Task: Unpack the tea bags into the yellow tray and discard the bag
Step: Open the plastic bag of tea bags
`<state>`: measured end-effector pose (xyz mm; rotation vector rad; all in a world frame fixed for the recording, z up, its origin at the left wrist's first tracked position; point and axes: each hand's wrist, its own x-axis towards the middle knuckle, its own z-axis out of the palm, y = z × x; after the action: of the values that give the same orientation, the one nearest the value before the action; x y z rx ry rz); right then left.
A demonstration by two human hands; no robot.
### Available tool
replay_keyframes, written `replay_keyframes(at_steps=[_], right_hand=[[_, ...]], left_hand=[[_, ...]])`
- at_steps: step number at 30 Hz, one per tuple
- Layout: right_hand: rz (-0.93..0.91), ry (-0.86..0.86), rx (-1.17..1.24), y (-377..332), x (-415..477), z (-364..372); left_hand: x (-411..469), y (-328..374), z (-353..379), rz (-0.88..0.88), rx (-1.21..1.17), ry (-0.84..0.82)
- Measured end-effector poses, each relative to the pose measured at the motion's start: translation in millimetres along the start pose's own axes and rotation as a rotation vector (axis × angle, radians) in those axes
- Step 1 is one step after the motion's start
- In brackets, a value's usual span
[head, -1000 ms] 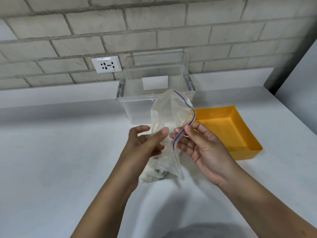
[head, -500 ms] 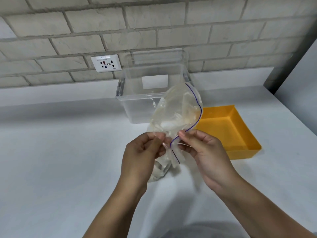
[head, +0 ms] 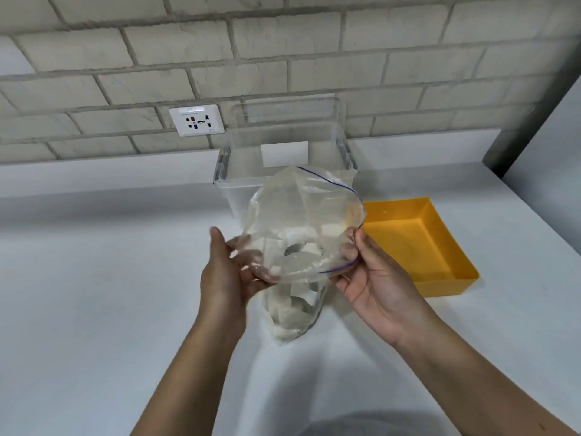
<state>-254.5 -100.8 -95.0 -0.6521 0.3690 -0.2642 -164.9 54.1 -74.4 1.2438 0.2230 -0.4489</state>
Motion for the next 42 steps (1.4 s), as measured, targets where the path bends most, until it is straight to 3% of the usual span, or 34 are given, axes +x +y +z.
replay_keyframes(at_steps=[3, 5, 6, 9, 12, 17, 21, 24, 25, 27, 29, 31, 35, 39, 42], right_hand=[[-0.033, -0.007, -0.15, -3.9, 3.0, 3.9], [-0.02, -0.032, -0.293, -9.7, 7.7, 10.2], [-0.001, -0.055, -0.359, -13.2, 10.9, 14.4], [0.009, -0.104, -0.555, -25.1, 21.8, 25.5], [-0.053, -0.108, -0.706, -38.7, 29.3, 26.9], [-0.135, -0.025, -0.804, -60.9, 44.5, 18.4], [-0.261, -0.039, -0.919, -75.6, 50.2, 25.4], [-0.501, -0.059, -0.952, -73.7, 47.4, 39.0], [-0.555, -0.052, -0.968, -69.2, 47.2, 39.9], [-0.565, 0.004, -1.08, -53.9, 49.0, 30.1], [-0.487, 0.104, -1.235, -36.7, 47.9, 11.6], [-0.377, 0.214, -1.225, -23.9, 42.1, -4.6], [-0.144, 0.356, -0.851, -7.0, 22.6, -15.9], [0.038, 0.28, -0.448, 7.8, 13.1, -9.6], [0.131, 0.145, -0.179, -2.6, 16.7, -3.6]], left_hand=[[5.1, 19.6, -3.1, 0.476, 0.495, 0.093], [10.7, 37.5, 2.5, 0.807, 0.689, 0.021], [14.9, 44.7, 9.0, 0.891, 0.819, -0.033], [37.9, 52.9, 29.8, 0.837, 1.231, -0.181], [57.6, 49.7, 36.5, 0.709, 1.353, -0.247], [64.6, 43.4, 29.6, 0.436, 1.054, -0.296], [60.7, 52.3, 33.8, 0.123, 0.31, -0.237], [54.4, 54.0, 37.6, 0.053, -0.11, -0.214], [52.9, 47.1, 35.9, 0.061, -0.159, -0.201], [50.8, 20.8, 26.6, 0.103, -0.014, -0.111], [44.1, -3.7, 12.5, 0.111, 0.2, -0.006], [36.0, -17.0, -0.4, 0.118, 0.2, 0.01], [16.5, -22.9, -9.5, 0.156, 0.017, -0.139], [3.1, -40.7, -12.8, 0.121, 0.055, -0.249], [5.7, -43.6, -17.1, -0.045, -0.143, -0.26]])
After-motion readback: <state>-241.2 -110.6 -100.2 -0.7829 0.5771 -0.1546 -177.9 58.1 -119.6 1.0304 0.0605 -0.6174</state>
